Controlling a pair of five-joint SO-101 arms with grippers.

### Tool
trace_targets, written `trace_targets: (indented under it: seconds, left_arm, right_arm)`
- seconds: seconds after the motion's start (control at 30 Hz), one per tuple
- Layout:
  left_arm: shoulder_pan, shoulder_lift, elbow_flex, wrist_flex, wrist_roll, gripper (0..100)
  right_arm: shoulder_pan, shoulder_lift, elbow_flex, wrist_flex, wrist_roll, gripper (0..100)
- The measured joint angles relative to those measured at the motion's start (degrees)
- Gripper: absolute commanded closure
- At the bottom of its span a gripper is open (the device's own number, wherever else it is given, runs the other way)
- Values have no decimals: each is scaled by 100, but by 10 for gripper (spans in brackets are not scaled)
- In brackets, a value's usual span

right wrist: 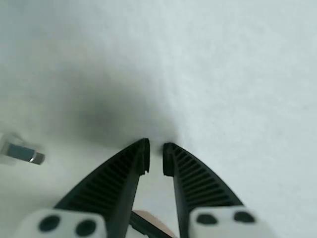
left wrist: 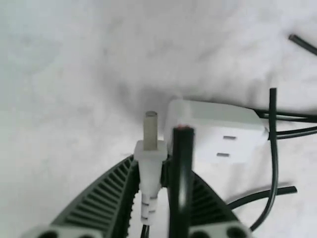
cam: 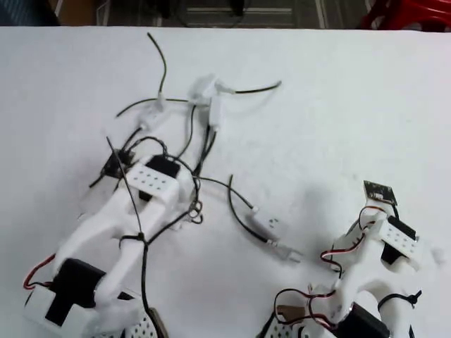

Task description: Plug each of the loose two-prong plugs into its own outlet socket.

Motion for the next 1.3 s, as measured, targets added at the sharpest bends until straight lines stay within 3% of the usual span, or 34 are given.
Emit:
trace_targets:
  seconds: [0.43,0.63,0.97,1.3]
  left_arm:
    - [-26,0,-1240,1916,-9,972]
    - [-800,0,-1037,2910,-308,972]
    - [-2875,0,-976,3446,-3270,975]
    - [-3095,0,-686,3622,-8563,976]
  right_arm:
    - [0,0,0,-44,0,929]
    - [0,0,0,-44,0,929]
    - [0,0,0,-44,0,929]
    - [0,0,0,-44,0,929]
